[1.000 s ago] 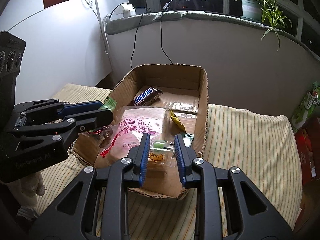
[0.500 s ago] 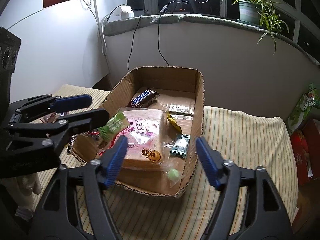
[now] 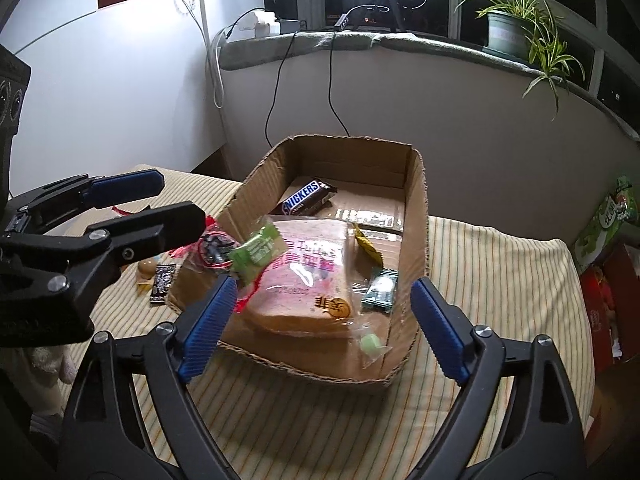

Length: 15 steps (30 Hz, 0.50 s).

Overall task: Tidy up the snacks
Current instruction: 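Withdraw both open tools from the box back over the snack pile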

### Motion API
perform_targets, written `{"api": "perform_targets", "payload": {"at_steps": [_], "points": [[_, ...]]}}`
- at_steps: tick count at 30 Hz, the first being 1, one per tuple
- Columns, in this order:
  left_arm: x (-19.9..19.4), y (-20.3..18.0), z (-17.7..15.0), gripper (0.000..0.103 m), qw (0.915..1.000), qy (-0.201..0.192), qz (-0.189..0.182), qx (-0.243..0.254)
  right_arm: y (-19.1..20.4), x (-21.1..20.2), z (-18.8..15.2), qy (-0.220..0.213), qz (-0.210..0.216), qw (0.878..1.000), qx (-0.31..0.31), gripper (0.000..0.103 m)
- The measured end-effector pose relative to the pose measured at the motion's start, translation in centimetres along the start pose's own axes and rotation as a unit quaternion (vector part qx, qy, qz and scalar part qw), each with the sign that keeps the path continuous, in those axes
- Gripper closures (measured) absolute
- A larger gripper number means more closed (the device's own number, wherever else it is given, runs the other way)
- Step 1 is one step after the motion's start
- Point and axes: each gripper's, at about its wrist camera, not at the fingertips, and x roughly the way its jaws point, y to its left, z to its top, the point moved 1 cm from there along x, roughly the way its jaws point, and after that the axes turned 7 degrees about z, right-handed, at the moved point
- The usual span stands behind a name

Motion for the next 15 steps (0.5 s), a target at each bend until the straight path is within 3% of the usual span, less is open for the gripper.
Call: {"api": "perform_targets", "payload": {"at_steps": [9,15], "points": [[-1.9,2.7,-0.7,0.034,0.9997,-0.011,0.014,-0.019,2.8,-0.3,0.4,-0.005,0.018,1.000,-0.010,0.012],[-3.0,6.6,-1.8,0.034,0.9984,-0.012,0.035,-0.042,5.2,-0.1,0.7,-0.010,0.044,0.999,-0.014,0.012]]}}
